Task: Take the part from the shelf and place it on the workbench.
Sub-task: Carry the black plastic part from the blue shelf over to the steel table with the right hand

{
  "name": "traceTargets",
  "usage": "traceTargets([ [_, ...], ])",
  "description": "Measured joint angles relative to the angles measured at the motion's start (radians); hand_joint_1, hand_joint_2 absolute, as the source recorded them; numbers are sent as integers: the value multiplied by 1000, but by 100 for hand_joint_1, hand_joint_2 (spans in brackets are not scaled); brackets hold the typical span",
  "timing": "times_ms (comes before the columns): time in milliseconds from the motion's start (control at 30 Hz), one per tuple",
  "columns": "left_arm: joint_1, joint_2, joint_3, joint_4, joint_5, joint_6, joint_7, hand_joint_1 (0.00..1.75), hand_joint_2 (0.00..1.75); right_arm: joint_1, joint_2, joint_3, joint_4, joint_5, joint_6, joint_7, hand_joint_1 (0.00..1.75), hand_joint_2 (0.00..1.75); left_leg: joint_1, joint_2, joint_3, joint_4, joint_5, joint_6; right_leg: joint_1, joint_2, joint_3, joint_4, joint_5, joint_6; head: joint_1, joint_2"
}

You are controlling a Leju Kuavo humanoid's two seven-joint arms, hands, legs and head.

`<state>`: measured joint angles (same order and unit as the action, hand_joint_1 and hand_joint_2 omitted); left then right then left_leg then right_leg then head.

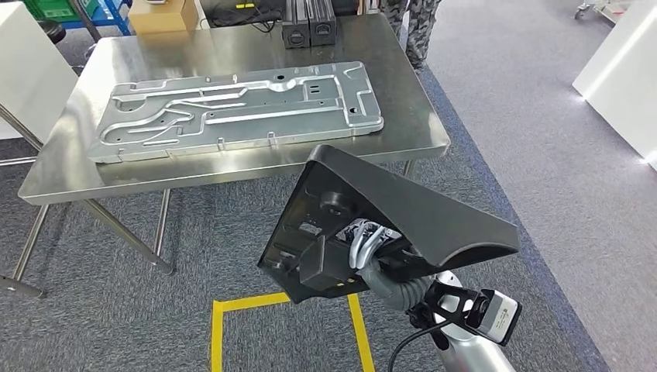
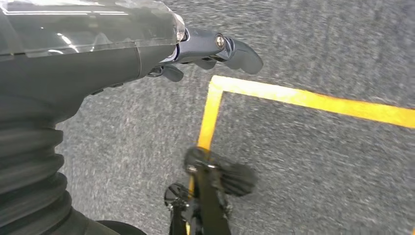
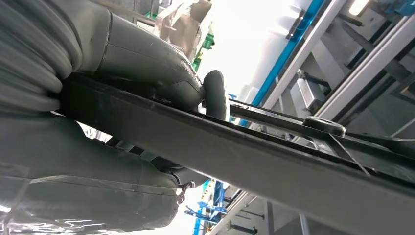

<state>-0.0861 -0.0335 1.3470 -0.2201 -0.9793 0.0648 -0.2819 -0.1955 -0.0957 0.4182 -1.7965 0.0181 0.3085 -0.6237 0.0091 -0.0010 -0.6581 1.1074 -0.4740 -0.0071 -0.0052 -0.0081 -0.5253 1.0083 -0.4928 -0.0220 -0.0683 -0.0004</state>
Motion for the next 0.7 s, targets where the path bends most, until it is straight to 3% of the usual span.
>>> traceTargets([
  [67, 1, 0, 0, 0, -1, 0, 0, 0, 175, 0, 0, 0, 7, -1, -1, 0, 171, 175, -6, 2, 11, -71, 67, 9, 3, 2, 9, 3, -16, 10, 0, 0],
  [167, 1, 0, 0, 0, 2, 0, 0, 0, 175, -1, 0, 1, 13, -2, -2, 0, 171, 175, -5, -1, 18, -81, 74, 20, 4, 4, 16, -1, -33, 28, 0, 0],
  [233, -2, -3, 0, 0, 3, 0, -1, 0, 175, -5, 0, 1, 14, -3, -2, 0, 171, 175, -1, -3, 32, -93, 73, 28, 3, 5, 2, 38, -58, 38, 0, 0],
  [267, -3, -4, 0, 0, 3, 0, -2, 0, 175, -6, 0, 2, 15, -3, -2, 0, 171, 175, 0, -4, 39, -97, 70, 32, 1, 6, -25, 88, -81, 41, 0, 0],
  [333, -4, -4, 0, 0, 3, 0, -4, 0, 175, -7, 0, 2, 17, -4, -3, 0, 171, 175, -1, -5, 49, -99, 60, 38, 0, 6, -109, 222, -124, 44, 0, 0],
  [367, -4, -4, 0, 0, 2, -1, -5, 0, 175, -7, 0, 2, 19, -4, -3, 0, 171, 175, -1, -6, 55, -99, 54, 38, -1, 6, -144, 265, -124, 46, 0, 0],
  [400, -4, -4, 0, 0, 2, -1, -6, 0, 175, -7, 0, 2, 20, -4, -3, 0, 171, 175, -1, -8, 63, -98, 47, 38, -1, 6, -164, 275, -105, 46, 0, 0],
  [433, -4, -4, 0, 0, 1, -1, -6, 0, 175, -8, 0, 2, 21, -4, -3, 0, 171, 175, -1, -10, 72, -97, 40, 37, -2, 6, -164, 244, -67, 46, 0, 0],
  [500, -5, -4, 0, 0, 0, -1, -6, 0, 175, -10, 0, 2, 21, -6, -3, 0, 171, 175, -2, -14, 91, -95, 24, 33, -2, 7, -124, 118, 24, 41, 0, 0],
  [533, -6, -4, 0, 0, 0, -1, -6, 0, 175, -13, 0, 2, 21, -7, -1, 0, 171, 175, -4, -15, 98, -93, 16, 28, -1, 8, -103, 63, 51, 37, 0, 0],
  [600, -8, -4, 0, 0, 3, 1, -5, 0, 175, -16, 0, 2, 21, -10, 3, 0, 171, 175, -6, -17, 103, -93, 6, 19, 2, 9, -85, 17, 57, 28, 0, 0],
  [700, -8, -5, 0, 0, 5, 2, -6, 0, 175, -19, 0, 2, 20, -13, 9, 0, 171, 175, -6, -16, 106, -86, -8, 3, -2, 10, -74, 5, 52, 12, 0, 0],
])
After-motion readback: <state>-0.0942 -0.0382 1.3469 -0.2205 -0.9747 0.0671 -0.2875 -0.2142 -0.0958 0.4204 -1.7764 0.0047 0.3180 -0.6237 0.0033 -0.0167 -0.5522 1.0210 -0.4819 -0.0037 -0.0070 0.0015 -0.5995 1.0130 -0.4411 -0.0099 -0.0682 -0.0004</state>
